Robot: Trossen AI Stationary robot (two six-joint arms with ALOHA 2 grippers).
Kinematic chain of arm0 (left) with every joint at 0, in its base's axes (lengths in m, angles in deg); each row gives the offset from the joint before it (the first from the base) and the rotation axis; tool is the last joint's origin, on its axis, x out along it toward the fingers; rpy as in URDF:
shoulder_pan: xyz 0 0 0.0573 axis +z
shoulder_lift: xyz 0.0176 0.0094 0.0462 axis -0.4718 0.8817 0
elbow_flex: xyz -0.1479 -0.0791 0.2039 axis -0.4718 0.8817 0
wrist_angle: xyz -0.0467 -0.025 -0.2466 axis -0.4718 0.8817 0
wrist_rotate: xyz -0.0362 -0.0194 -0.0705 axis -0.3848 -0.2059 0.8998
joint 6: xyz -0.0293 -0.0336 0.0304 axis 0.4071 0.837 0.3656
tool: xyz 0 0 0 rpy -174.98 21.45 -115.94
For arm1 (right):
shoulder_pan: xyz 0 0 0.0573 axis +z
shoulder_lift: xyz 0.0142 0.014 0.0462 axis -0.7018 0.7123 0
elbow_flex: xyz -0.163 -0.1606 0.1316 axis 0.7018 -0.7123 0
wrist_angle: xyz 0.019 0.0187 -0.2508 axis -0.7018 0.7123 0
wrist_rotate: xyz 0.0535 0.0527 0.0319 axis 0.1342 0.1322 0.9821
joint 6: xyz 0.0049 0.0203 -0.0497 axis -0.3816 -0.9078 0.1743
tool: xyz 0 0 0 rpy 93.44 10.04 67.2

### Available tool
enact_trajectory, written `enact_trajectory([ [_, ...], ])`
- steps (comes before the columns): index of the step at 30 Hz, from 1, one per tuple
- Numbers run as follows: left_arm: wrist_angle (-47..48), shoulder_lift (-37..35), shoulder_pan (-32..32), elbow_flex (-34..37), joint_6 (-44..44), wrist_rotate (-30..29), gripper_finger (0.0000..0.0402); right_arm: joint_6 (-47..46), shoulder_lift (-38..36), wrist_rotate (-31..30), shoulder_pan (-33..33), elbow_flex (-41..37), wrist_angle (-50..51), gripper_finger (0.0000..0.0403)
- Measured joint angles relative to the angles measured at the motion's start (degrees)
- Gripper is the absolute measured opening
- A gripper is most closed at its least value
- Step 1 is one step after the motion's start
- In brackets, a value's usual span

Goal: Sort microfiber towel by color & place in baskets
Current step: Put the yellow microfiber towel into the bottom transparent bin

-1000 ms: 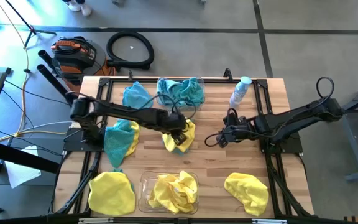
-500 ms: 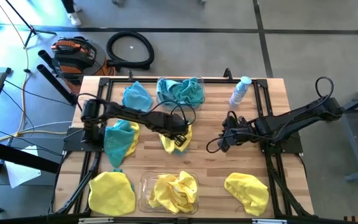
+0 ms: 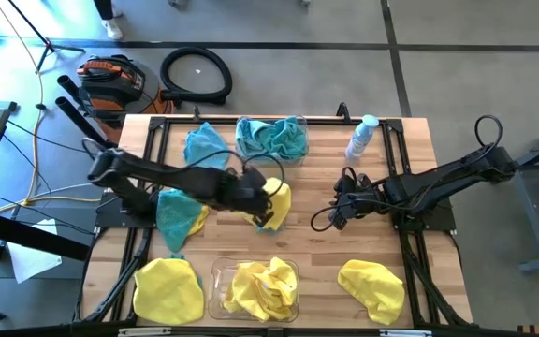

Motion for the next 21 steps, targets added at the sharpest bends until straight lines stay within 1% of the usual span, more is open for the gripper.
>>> enact_trajectory([
  [5, 2.63, -4.11, -5.58, -4.5, -0.03, -6.94, 0.0, -0.76, 0.0, -0.01, 0.0, 0.0, -0.24, 0.0117],
  [10, 2.65, -6.92, -12.02, -7.87, -0.07, -11.9, 0.0, -2.81, 0.0, -0.02, 0.0, 0.0, -0.5, 0.0117],
  [16, 2.83, -7.27, -20.27, -11.16, -0.09, -14.84, 0.0, -5.86, 0.0, -0.02, 0.0, 0.0, -0.52, 0.0117],
  [21, 2.49, -7.23, -25.93, -11.72, 1.54, -16.74, 0.0, -6.67, 0.0, -0.02, 0.0, 0.0, -0.5, 0.0117],
])
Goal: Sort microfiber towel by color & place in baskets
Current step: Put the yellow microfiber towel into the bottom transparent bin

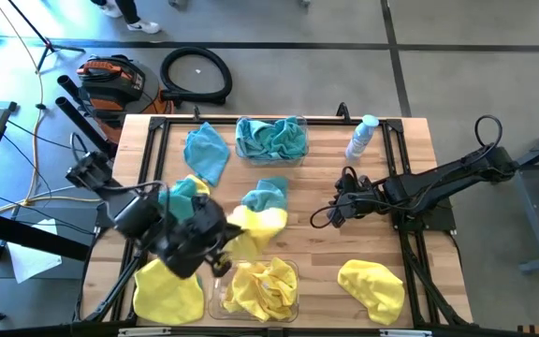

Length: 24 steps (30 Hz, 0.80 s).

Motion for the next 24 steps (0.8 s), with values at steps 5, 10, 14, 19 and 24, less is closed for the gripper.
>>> enact_trajectory([
  [5, -0.39, 0.0, -5.26, -0.19, 1.37, -0.29, 0.0, -1.76, 0.0, 0.02, 0.0, 0.0, 0.04, 0.0117],
  [10, -0.51, 0.0, -10.43, -0.19, 2.41, -1.06, 0.0, -2.6, 0.0, 0.02, 0.0, 0.0, 0.08, 0.0117],
  [14, -1.61, 0.0, -14.18, -0.19, 2.44, -1.1, 0.0, -2.98, 0.0, 0.04, 0.0, 0.0, 0.09, 0.0117],
  [19, -7.05, 0.0, -18.61, -0.19, -1.17, -1.17, 0.0, -3.93, 0.0, 0.04, 0.0, 0.0, 0.11, 0.0117],
  [24, -10.12, -0.02, -23.04, -0.19, -3.63, -3.46, 0.0, -4.32, 0.0, 0.04, 0.0, 0.0, 0.11, 0.0117],
])
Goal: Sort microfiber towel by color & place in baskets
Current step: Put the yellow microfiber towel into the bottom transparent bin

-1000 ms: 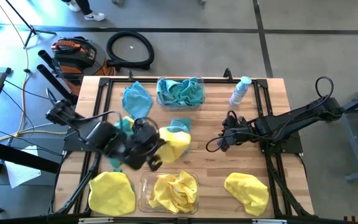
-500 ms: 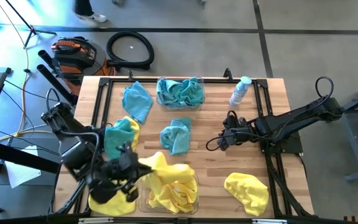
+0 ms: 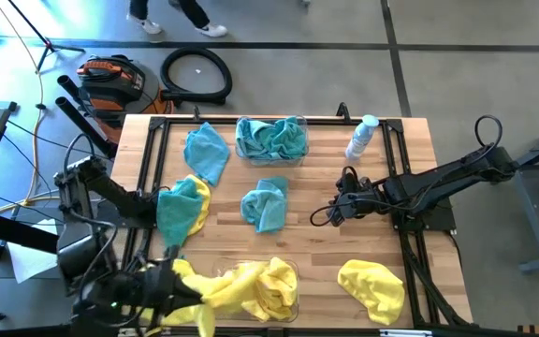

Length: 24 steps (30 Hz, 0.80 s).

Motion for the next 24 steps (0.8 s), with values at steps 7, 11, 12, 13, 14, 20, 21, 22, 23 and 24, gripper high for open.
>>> enact_trajectory([
  [7, 4.97, 0.06, 1.23, 0.74, 6.45, -2.24, 0.0, 0.0, 0.0, 0.0, 0.0, 0.0, -0.02, 0.0117],
  [11, 6.68, 1.18, 6.13, 2.92, 6.58, 4.79, 0.0, -0.03, 0.0, 0.0, 0.0, 0.0, -0.03, 0.0117],
  [12, 6.99, 1.62, 7.35, 3.28, 6.55, 7.51, 0.0, -0.02, 0.0, 0.0, 0.0, 0.0, -0.04, 0.0117],
  [13, 7.46, 2.3, 8.51, 3.36, 6.55, 10.12, 0.0, -0.02, 0.0, 0.0, 0.0, 0.0, -0.04, 0.0117],
  [14, 8.14, 3.07, 9.56, 3.37, 6.58, 12.55, 0.0, -0.07, 0.0, 0.0, 0.0, 0.0, -0.04, 0.0117],
  [20, 11.39, 8.89, 14.89, 3.43, 5.75, 22.43, 0.0, -0.08, 0.0, 0.0, 0.0, 0.0, -0.07, 0.0117],
  [21, 11.47, 9.92, 15.7, 3.43, 5.29, 23.17, 0.0, -0.07, 0.0, -0.01, 0.01, 0.0, -0.09, 0.0117],
  [22, 11.41, 11.0, 16.5, 3.43, 5.0, 23.67, 0.0, -0.07, 0.0, -0.02, 0.0, 0.0, -0.09, 0.0117],
  [23, 11.41, 12.15, 17.25, 3.43, 4.62, 23.98, 0.0, -0.07, 0.0, -0.02, 0.0, 0.0, -0.09, 0.0117],
  [24, 11.43, 13.21, 18.0, 3.43, 4.1, 24.57, 0.0, -0.07, 0.0, -0.02, 0.0, 0.0, -0.09, 0.0117],
])
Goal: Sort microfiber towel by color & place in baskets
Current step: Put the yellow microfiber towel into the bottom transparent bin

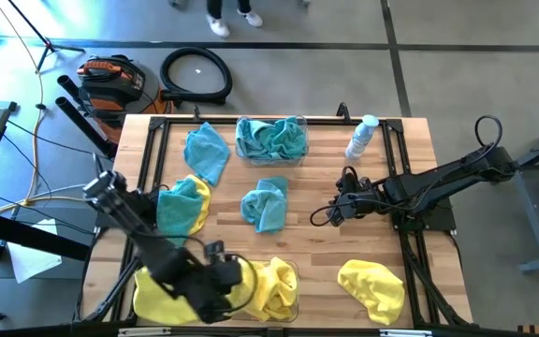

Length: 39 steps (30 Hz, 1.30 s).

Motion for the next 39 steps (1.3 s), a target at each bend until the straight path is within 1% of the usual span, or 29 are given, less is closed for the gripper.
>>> enact_trajectory([
  [4, -0.08, 4.3, 3.05, 0.0, -1.54, 3.94, 0.0, -0.01, 0.0, 0.0, 0.0, 0.0, -0.02, 0.0117],
  [9, -0.43, 10.12, 5.84, 0.02, -3.77, 11.8, 0.0, -0.57, 0.0, 0.0, 0.0, 0.0, -0.02, 0.0117],
  [13, -0.07, 13.67, 6.41, 0.02, -3.74, 16.22, 0.0, -0.57, 0.0, 0.0, 0.01, 0.0, -0.02, 0.0117],
  [17, 0.22, 15.85, 5.44, 0.02, -3.08, 18.18, 0.0, -0.55, 0.0, 0.0, 0.02, 0.0, 0.0, 0.0117],
  [21, 0.82, 16.45, 4.13, 0.01, -2.07, 18.32, 0.0, -0.54, 0.0, 0.0, 0.01, 0.0, 0.02, 0.0117],
  [31, 1.66, 16.56, 2.42, 0.0, 0.3, 10.98, 0.0, -0.37, 0.0, 0.0, 0.01, 0.0, 0.04, 0.0117],
  [39, 1.45, 17.1, 2.64, 0.04, 3.92, 8.54, 0.0005, -0.5, 0.0, 0.0, 0.02, 0.0, 0.05, 0.0117],
])
